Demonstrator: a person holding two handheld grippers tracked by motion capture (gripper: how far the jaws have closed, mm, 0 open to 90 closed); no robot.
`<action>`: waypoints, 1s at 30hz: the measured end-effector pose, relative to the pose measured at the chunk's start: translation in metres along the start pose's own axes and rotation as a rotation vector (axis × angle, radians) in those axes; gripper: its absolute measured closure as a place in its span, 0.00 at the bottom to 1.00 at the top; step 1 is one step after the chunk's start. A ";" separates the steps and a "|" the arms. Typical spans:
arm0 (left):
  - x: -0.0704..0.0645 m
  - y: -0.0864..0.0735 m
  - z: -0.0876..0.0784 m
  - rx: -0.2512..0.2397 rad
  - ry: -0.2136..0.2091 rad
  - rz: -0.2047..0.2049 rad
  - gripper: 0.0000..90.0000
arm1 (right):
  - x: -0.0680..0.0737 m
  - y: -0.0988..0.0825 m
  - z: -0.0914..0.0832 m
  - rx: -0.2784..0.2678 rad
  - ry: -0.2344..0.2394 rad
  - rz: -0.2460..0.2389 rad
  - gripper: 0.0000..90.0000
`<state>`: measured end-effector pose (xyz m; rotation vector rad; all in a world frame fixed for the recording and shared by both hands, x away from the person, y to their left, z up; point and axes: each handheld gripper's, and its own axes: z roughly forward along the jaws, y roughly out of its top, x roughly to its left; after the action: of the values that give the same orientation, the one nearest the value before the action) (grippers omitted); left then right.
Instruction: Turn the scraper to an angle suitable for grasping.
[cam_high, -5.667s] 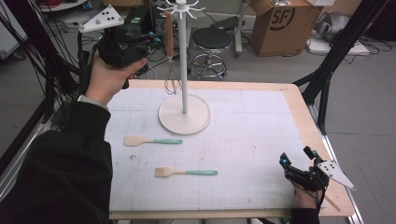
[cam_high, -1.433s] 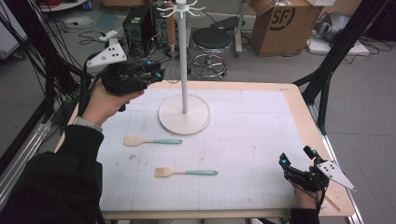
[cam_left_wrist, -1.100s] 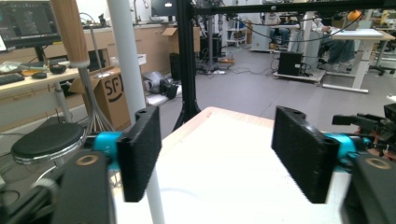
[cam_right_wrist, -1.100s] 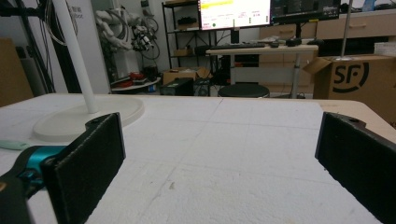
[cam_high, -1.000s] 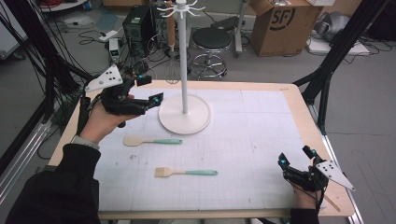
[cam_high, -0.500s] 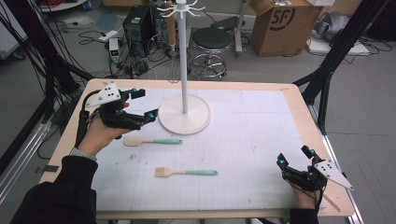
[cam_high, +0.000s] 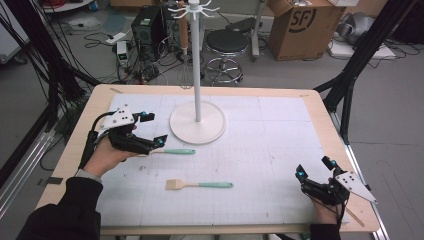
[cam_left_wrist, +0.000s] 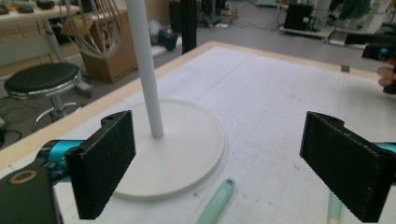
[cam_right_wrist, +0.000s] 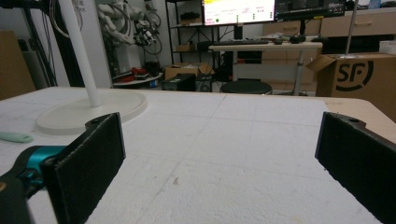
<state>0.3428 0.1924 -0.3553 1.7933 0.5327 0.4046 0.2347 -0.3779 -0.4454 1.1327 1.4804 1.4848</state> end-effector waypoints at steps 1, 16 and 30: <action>0.000 -0.002 0.000 0.004 -0.007 0.000 0.13 | 0.000 0.000 0.000 0.004 0.000 0.004 0.01; -0.018 -0.024 0.008 0.083 -0.079 0.004 0.13 | 0.002 0.000 -0.001 0.006 0.005 -0.009 0.01; -0.046 -0.035 0.026 0.194 -0.169 0.064 0.14 | 0.007 0.002 0.002 0.008 0.022 -0.021 0.01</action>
<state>0.3129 0.1549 -0.3966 2.0147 0.4075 0.2478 0.2341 -0.3708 -0.4433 1.1061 1.5104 1.4827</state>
